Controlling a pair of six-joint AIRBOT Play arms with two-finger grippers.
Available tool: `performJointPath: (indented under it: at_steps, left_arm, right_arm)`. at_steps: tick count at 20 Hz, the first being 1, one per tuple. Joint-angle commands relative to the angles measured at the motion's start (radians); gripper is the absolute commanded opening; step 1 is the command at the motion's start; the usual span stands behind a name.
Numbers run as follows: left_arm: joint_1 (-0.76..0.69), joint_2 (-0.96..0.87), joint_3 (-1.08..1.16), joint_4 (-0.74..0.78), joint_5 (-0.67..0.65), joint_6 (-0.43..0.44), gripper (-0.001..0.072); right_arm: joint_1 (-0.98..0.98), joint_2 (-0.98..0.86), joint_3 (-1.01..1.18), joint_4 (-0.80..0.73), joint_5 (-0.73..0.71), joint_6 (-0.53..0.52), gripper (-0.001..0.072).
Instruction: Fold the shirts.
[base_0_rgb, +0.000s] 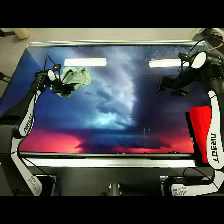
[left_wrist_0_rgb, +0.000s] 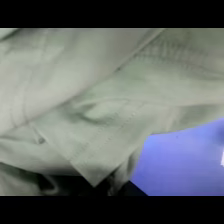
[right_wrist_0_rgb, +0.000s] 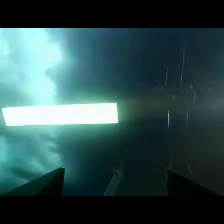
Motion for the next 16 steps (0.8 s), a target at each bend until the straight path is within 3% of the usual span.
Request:
performJointPath:
  at_steps: [1,4,8,12,14,16]
  left_arm:
    - [-0.006,0.019,0.066,-0.058,-0.034,0.058,0.0029]
    - [-0.06,0.207,0.144,-0.058,-0.015,0.206,0.0028]
    - [-0.214,0.623,0.111,-0.058,0.042,0.258,0.0028]
    - [-0.447,0.855,-0.097,-0.057,0.092,0.193,0.0028]
    - [-0.566,0.856,-0.235,-0.058,0.126,0.147,0.0028]
    - [-0.674,0.805,-0.392,-0.058,0.246,0.039,0.0028]
  right_arm:
    - [0.0,0.0,0.001,0.0,0.034,0.0,0.0665]
    - [0.0,0.016,0.003,-0.002,0.029,-0.051,0.0529]
    - [0.0,0.15,0.003,-0.027,0.001,-0.087,0.0529]
    - [0.0,0.367,0.003,-0.104,0.005,-0.086,0.053]
    - [0.0,0.477,0.003,-0.162,0.013,-0.077,0.0531]
    - [0.0,0.569,0.003,-0.219,0.013,-0.045,0.0531]
